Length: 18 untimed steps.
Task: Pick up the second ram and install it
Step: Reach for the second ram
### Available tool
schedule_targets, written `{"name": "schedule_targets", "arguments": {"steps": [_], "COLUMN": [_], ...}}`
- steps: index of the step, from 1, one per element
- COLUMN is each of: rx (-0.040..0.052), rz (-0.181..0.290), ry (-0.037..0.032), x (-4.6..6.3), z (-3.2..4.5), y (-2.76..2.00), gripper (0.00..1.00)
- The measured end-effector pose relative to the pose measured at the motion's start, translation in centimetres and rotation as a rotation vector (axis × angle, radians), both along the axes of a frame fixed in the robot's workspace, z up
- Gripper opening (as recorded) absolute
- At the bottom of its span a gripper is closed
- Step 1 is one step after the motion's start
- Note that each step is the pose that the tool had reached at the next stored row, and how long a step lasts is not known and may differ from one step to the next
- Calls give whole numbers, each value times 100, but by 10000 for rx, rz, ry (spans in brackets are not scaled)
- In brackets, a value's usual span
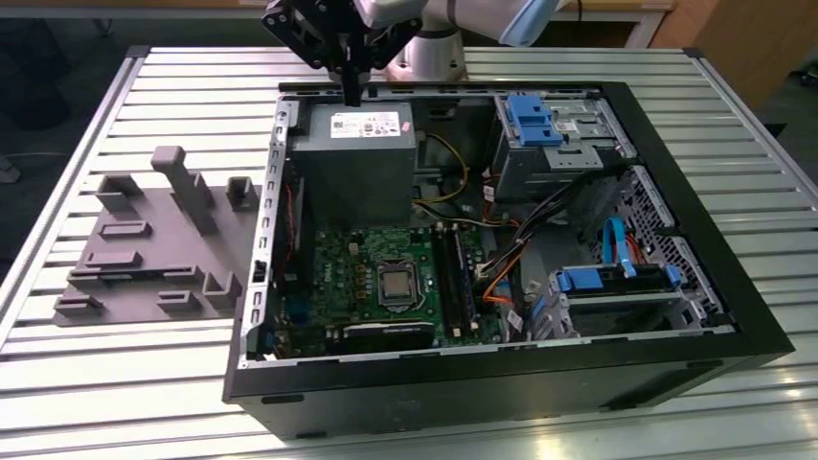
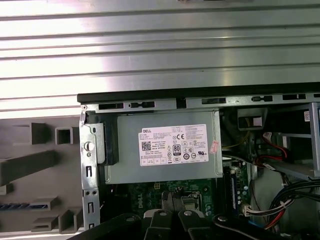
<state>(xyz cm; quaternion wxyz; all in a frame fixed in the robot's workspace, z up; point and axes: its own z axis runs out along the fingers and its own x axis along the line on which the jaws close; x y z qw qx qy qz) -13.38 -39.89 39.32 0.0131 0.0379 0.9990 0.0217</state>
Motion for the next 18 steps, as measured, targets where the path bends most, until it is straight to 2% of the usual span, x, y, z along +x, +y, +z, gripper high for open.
{"name": "schedule_targets", "arguments": {"steps": [18], "rx": [0], "rz": [0], "ry": [0], "x": [-123], "z": [0], "y": [0], "gripper": [11]}}
